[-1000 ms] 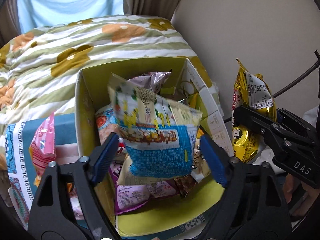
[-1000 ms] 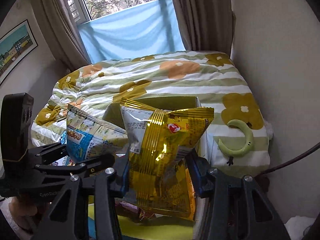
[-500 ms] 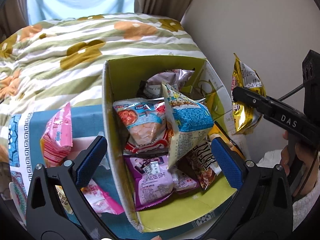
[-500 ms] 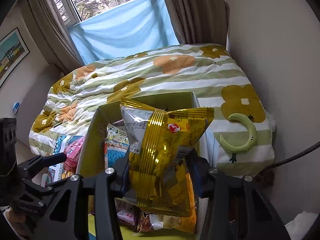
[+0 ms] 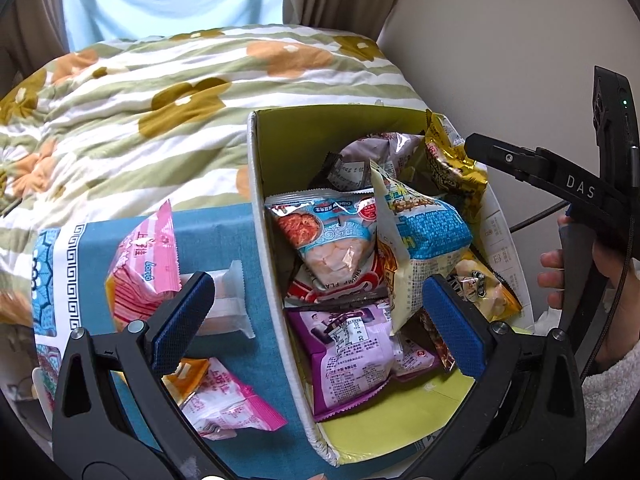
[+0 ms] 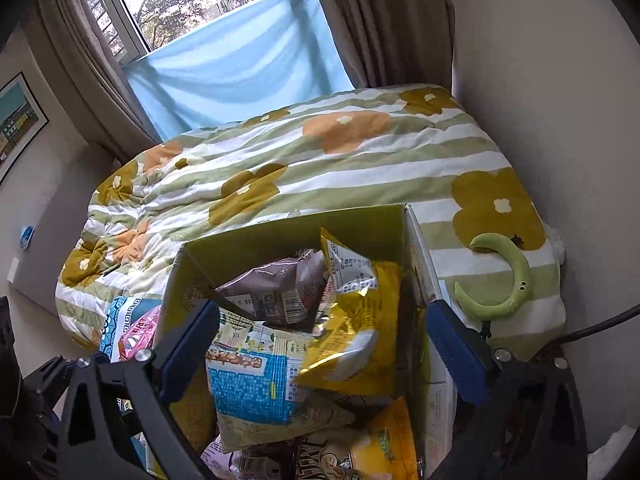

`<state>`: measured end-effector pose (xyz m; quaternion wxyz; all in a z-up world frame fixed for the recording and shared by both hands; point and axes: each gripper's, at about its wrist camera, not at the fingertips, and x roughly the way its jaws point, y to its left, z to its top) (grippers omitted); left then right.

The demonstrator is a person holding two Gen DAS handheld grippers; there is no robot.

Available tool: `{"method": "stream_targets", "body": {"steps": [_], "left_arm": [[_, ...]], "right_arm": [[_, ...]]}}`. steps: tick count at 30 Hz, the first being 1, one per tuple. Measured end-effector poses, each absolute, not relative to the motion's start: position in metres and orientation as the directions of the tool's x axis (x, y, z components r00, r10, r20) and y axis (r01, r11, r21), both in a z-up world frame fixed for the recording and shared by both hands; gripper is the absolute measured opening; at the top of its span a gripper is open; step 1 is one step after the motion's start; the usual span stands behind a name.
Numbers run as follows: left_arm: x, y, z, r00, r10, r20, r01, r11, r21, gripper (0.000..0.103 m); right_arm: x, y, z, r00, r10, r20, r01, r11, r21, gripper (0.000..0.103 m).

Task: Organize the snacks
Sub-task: 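Withdraw both tools from the box toward the remaining snacks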

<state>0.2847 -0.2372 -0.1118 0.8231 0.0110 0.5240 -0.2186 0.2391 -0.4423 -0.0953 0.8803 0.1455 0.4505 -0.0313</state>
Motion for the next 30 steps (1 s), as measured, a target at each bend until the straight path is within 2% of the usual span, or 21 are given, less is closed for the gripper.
{"method": "stream_targets", "body": {"steps": [9,18,30], "left_arm": [[0.272,-0.237,-0.105,0.364,-0.346,-0.865,0.374,0.905,-0.205,0.103],[0.245,-0.231,-0.073,0.429,-0.342,-0.836,0.362,0.913,-0.188,0.103],[0.204,-0.161,-0.035,0.523,-0.297,-0.799,0.263,0.948,-0.180,0.103]], "right_arm": [[0.224,-0.445,-0.088,0.595,0.059,-0.802,0.188,0.959,0.211,0.102],[0.199,-0.442,-0.058,0.635,0.034,-0.772,0.158,0.972,0.173,0.102],[0.171,-0.405,-0.023,0.671,0.058,-0.739,0.028,0.994,0.104,0.102]]}}
